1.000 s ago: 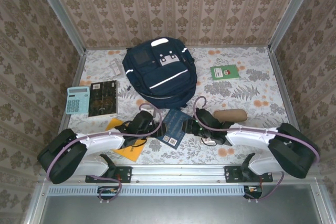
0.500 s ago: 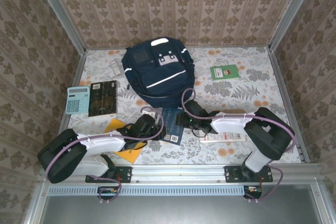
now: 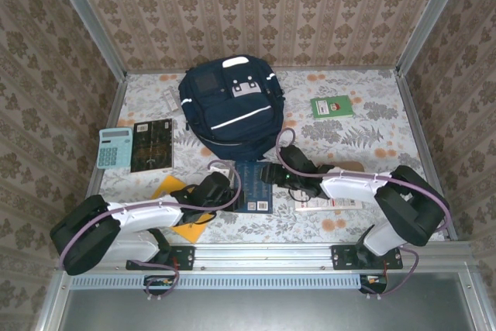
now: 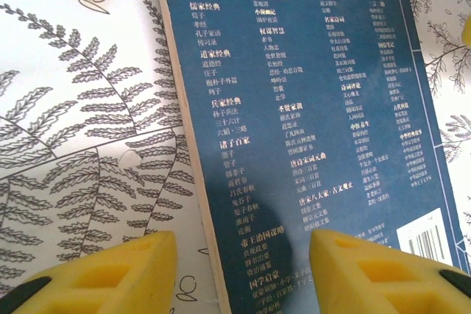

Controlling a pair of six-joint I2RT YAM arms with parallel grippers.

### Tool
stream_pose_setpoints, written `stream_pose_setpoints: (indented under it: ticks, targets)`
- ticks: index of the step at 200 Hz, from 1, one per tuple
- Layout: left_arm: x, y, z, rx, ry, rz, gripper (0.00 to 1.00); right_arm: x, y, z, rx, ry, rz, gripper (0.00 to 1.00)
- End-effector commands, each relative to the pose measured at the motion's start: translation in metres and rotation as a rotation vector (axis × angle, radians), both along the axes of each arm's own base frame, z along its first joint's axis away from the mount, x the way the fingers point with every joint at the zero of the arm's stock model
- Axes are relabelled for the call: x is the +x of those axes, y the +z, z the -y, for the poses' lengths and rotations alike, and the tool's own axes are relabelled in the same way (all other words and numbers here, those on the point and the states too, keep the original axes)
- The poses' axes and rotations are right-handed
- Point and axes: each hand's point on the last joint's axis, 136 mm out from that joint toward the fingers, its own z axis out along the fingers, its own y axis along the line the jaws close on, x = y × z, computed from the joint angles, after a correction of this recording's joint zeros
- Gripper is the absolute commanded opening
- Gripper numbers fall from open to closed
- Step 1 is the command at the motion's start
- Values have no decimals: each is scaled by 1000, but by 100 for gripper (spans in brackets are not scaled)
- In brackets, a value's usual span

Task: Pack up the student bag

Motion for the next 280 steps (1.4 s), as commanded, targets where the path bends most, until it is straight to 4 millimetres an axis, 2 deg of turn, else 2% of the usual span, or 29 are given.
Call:
stream_pose_setpoints:
  ticks: [1,28,61,88,120,155,175,200,223,249,280]
  targets:
    - [-4,-8,-10,59,19,-21,42,-14,-7,2,9,-2,-23,61]
    - [-2,-9,-9,67,23,-23,32,-22,-18,-4,25,8,-46,60]
    - [-3,-13,-6,63,21,-39,19,-26,-24,-22,62,34,-65,57]
    - [-4,-17,-2,37,20,-55,15,-26,-27,-37,124,53,-84,54]
    - [-7,-21,6,1,10,-79,11,-24,-11,-56,263,79,-56,52]
    - [-7,-25,11,-4,0,-91,6,-24,23,-73,414,127,-6,50]
    - [-6,-24,10,2,0,-84,6,-25,31,-70,404,132,7,47]
    - [-6,-22,5,21,5,-69,6,-24,26,-54,320,108,10,39]
    - [-6,-21,-1,40,3,-56,6,-23,27,-39,312,90,18,37]
    - [-6,-19,-3,52,-11,-45,6,-20,27,-30,310,118,3,40]
    - [-6,-17,-2,52,-27,-40,5,-18,33,-37,355,205,-38,46]
